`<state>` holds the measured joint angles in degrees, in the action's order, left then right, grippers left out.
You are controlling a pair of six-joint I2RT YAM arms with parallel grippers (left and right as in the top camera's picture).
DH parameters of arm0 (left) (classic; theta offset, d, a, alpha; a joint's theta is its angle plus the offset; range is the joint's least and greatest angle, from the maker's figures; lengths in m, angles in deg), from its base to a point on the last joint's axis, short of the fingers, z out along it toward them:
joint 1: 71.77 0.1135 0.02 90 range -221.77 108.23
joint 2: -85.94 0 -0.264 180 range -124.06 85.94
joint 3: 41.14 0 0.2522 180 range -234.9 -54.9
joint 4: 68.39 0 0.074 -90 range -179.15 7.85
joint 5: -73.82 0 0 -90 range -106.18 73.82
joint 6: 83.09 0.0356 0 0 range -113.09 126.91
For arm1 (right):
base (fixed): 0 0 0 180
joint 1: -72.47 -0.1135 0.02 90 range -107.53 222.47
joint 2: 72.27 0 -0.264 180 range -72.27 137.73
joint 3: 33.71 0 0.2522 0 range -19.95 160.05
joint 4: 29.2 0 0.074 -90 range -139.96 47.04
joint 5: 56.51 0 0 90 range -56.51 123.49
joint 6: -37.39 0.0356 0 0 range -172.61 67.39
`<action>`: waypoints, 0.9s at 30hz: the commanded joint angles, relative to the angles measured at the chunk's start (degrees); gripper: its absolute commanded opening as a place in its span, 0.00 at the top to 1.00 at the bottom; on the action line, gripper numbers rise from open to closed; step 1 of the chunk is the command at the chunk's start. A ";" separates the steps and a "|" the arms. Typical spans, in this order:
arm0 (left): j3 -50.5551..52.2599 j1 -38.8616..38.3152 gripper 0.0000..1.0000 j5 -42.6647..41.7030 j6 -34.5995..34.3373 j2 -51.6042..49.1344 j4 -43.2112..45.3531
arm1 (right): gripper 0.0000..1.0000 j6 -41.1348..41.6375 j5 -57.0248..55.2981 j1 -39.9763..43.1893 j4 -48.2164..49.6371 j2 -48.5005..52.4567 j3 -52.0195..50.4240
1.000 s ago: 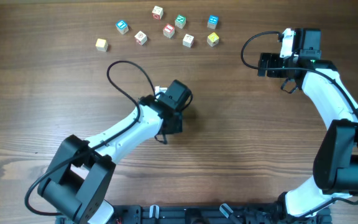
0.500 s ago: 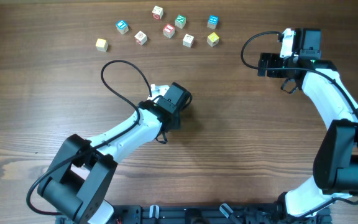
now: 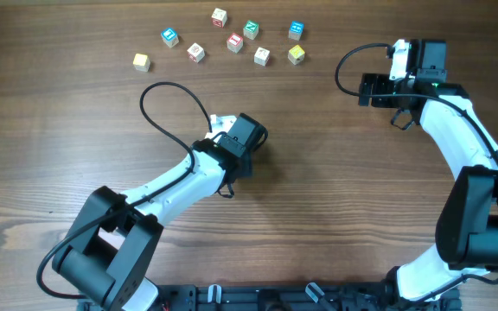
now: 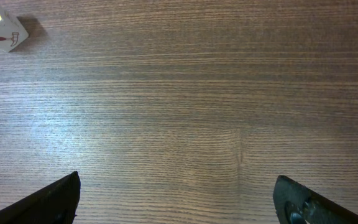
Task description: Form a circle
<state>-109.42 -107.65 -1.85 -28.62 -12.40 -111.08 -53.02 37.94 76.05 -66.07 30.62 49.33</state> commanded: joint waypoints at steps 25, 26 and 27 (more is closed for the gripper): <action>0.31 -3.17 0.96 -6.95 15.85 0.83 3.48 | 0.00 0.57 0.00 -0.13 0.15 0.42 0.76; 0.31 -3.17 0.96 -5.99 15.82 0.83 3.48 | 0.00 0.57 0.00 -0.13 0.15 0.42 0.76; 0.31 -3.17 0.96 -5.05 15.85 0.83 3.45 | 0.00 0.57 0.00 -0.13 0.15 0.42 0.76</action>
<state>-109.38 -110.68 -9.78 -13.67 -12.40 -107.78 -53.02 37.91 76.05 -66.07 30.62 49.33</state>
